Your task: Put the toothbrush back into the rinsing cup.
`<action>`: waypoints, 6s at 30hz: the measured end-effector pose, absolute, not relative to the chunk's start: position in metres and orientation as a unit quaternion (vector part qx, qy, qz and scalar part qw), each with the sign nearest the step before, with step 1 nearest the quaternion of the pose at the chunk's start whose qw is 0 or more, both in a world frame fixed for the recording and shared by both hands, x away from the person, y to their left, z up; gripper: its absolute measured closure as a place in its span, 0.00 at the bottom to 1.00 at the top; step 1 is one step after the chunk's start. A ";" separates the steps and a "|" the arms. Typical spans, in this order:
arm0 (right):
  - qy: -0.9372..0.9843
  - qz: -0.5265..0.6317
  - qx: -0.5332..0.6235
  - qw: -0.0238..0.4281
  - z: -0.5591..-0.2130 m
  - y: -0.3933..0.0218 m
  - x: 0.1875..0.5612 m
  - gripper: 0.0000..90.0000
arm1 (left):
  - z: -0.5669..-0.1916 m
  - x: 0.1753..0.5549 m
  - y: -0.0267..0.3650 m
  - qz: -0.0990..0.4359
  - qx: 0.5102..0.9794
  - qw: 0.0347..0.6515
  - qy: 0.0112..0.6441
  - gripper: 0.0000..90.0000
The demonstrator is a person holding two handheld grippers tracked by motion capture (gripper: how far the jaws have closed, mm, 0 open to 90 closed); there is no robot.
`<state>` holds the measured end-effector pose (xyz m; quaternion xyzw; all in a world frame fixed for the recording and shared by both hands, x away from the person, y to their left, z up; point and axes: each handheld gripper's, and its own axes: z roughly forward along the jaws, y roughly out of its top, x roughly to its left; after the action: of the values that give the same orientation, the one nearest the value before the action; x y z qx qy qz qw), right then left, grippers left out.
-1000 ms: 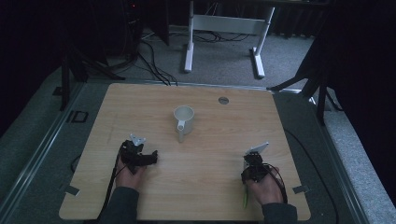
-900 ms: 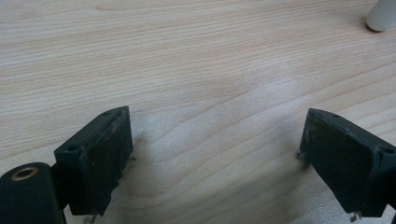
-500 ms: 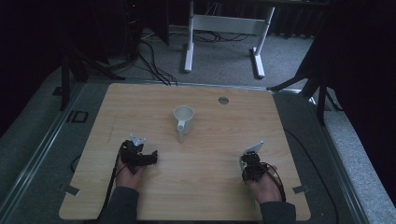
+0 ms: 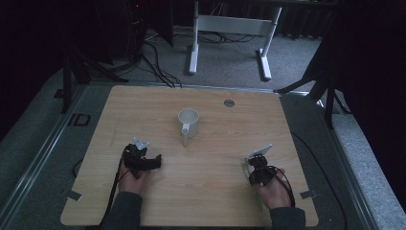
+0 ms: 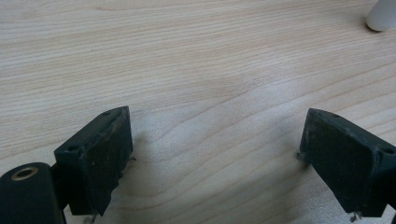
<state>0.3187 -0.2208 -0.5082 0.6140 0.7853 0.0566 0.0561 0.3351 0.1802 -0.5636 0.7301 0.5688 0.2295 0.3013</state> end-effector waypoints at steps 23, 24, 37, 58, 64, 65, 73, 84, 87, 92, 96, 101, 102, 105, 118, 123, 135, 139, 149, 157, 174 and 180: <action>0.797 0.171 0.577 0.045 -0.475 -0.221 0.318 0.92 | -0.564 0.335 0.180 0.229 0.730 0.301 0.569 0.11; 0.798 0.177 0.574 0.044 -0.474 -0.221 0.319 0.92 | -0.564 0.335 0.180 0.229 0.730 0.301 0.569 0.11; 0.801 0.248 0.542 0.058 -0.466 -0.218 0.320 0.92 | -0.564 0.335 0.180 0.229 0.730 0.301 0.569 0.11; 0.788 0.327 0.512 0.097 -0.458 -0.211 0.317 0.92 | -0.564 0.335 0.180 0.229 0.730 0.301 0.569 0.11; 0.789 0.345 0.496 0.108 -0.460 -0.206 0.317 0.92 | -0.564 0.335 0.180 0.229 0.730 0.301 0.569 0.11; 0.789 0.349 0.494 0.110 -0.460 -0.205 0.317 0.92 | -0.564 0.335 0.180 0.229 0.730 0.301 0.569 0.11; 0.783 0.382 0.475 0.122 -0.458 -0.204 0.317 0.92 | -0.564 0.335 0.180 0.229 0.730 0.301 0.569 0.11; 0.779 0.406 0.458 0.136 -0.460 -0.197 0.318 0.91 | -0.564 0.335 0.180 0.229 0.730 0.301 0.569 0.11; 0.775 0.413 0.458 0.138 -0.462 -0.194 0.319 0.92 | -0.564 0.335 0.180 0.229 0.730 0.301 0.569 0.11; 0.770 0.428 0.450 0.151 -0.465 -0.192 0.319 0.91 | -0.564 0.335 0.180 0.229 0.730 0.301 0.569 0.11; 0.767 0.435 0.442 0.164 -0.466 -0.191 0.320 0.91 | -0.564 0.335 0.180 0.230 0.730 0.301 0.569 0.11; 0.761 0.445 0.443 0.165 -0.467 -0.191 0.322 0.91 | -0.564 0.335 0.180 0.230 0.730 0.301 0.569 0.11; 0.760 0.446 0.443 0.165 -0.468 -0.191 0.323 0.91 | -0.564 0.335 0.180 0.229 0.730 0.301 0.569 0.11; 0.755 0.452 0.446 0.162 -0.469 -0.191 0.325 0.91 | -0.564 0.335 0.180 0.229 0.730 0.301 0.569 0.11; 0.744 0.480 0.432 0.170 -0.468 -0.181 0.329 0.91 | -0.564 0.335 0.180 0.229 0.730 0.301 0.569 0.11; 0.747 0.483 0.423 0.172 -0.469 -0.175 0.332 0.91 | -0.564 0.335 0.180 0.229 0.730 0.301 0.569 0.11; 0.758 0.493 0.386 0.181 -0.469 -0.154 0.340 0.92 | -0.564 0.335 0.180 0.229 0.730 0.302 0.569 0.11; 0.757 0.499 0.382 0.181 -0.469 -0.146 0.343 0.92 | -0.564 0.335 0.180 0.229 0.730 0.301 0.569 0.11; 0.756 0.509 0.365 0.193 -0.466 -0.137 0.346 0.92 | -0.564 0.335 0.180 0.229 0.730 0.301 0.569 0.11; 0.754 0.516 0.354 0.200 -0.465 -0.133 0.349 0.91 | -0.564 0.335 0.180 0.229 0.730 0.301 0.569 0.11; 0.751 0.526 0.337 0.213 -0.460 -0.127 0.353 0.91 | -0.564 0.335 0.180 0.229 0.730 0.301 0.569 0.11; 0.748 0.530 0.334 0.218 -0.458 -0.127 0.354 0.91 | -0.564 0.335 0.180 0.229 0.730 0.301 0.569 0.11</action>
<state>0.3540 -0.1269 -0.4584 0.3343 0.7482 0.5299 0.2183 0.3351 0.1803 -0.5635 0.7303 0.5688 0.2290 0.3012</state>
